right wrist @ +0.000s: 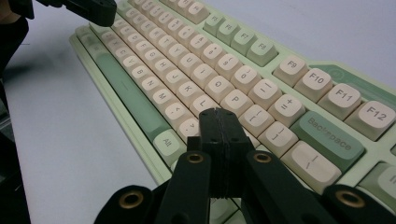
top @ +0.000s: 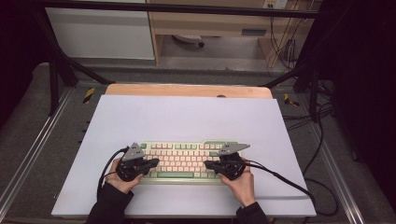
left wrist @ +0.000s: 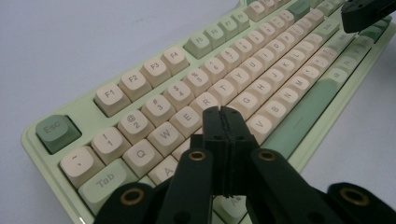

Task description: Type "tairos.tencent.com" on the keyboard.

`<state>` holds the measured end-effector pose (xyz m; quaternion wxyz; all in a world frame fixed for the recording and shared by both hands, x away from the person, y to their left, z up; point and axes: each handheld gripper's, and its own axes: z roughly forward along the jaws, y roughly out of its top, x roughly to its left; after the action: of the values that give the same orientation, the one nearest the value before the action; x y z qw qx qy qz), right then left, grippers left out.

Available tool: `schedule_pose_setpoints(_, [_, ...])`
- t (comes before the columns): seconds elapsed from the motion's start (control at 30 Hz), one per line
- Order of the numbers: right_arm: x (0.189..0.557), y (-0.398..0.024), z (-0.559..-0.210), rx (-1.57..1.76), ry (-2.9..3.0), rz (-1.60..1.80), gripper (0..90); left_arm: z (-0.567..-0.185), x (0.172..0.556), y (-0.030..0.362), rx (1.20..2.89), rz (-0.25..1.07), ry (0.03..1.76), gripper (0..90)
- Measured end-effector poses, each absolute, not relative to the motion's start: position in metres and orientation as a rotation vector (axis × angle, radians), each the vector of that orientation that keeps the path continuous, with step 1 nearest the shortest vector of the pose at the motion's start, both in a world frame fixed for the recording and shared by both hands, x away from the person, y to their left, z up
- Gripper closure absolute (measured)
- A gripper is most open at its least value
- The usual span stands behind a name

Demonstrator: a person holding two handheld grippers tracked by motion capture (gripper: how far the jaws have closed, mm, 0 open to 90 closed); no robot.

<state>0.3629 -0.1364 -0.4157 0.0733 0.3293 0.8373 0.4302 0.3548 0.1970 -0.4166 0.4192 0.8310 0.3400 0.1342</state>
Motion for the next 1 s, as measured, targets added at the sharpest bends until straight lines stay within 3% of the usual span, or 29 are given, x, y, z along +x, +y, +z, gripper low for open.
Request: schedule_pose_setpoints(1.0, [0.362,-0.137,-0.415,0.981,2.515,1.294,90.0,-0.413,0.373,0.161,2.102,0.352,0.844,89.3])
